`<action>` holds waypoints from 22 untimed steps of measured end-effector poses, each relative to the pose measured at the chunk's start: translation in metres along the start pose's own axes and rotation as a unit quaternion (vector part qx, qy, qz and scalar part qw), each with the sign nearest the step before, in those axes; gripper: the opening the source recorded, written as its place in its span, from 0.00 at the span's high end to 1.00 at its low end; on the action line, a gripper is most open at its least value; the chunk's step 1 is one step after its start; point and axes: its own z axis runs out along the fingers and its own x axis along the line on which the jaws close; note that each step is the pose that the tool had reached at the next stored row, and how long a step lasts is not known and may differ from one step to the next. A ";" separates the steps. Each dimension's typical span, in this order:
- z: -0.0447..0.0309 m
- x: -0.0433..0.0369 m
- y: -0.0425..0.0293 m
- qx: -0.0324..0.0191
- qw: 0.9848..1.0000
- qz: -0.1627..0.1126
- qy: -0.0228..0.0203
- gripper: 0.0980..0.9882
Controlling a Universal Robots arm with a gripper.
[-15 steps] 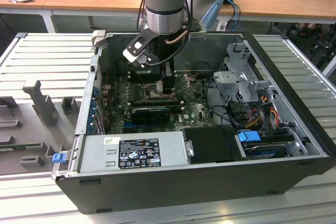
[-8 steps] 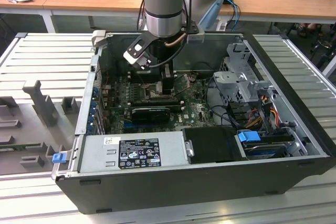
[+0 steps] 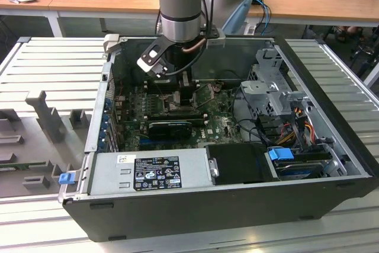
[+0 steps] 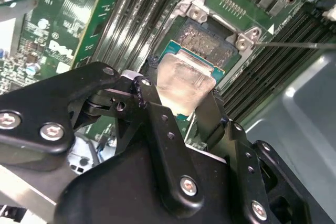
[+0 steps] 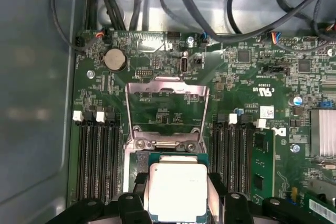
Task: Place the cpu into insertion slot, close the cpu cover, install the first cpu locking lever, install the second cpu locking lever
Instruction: 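Place the cpu into insertion slot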
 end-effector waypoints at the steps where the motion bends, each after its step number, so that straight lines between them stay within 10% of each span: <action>1: 0.0015 0.0006 -0.0009 0.000 1.000 -0.001 0.000 0.52; 10: 0.0123 0.0070 -0.0075 0.000 1.000 -0.001 0.000 0.52; 15: 0.0186 0.0071 -0.0074 0.012 1.000 0.000 0.000 0.52; 22: 0.0234 0.0071 -0.0042 0.013 1.000 0.012 0.000 0.52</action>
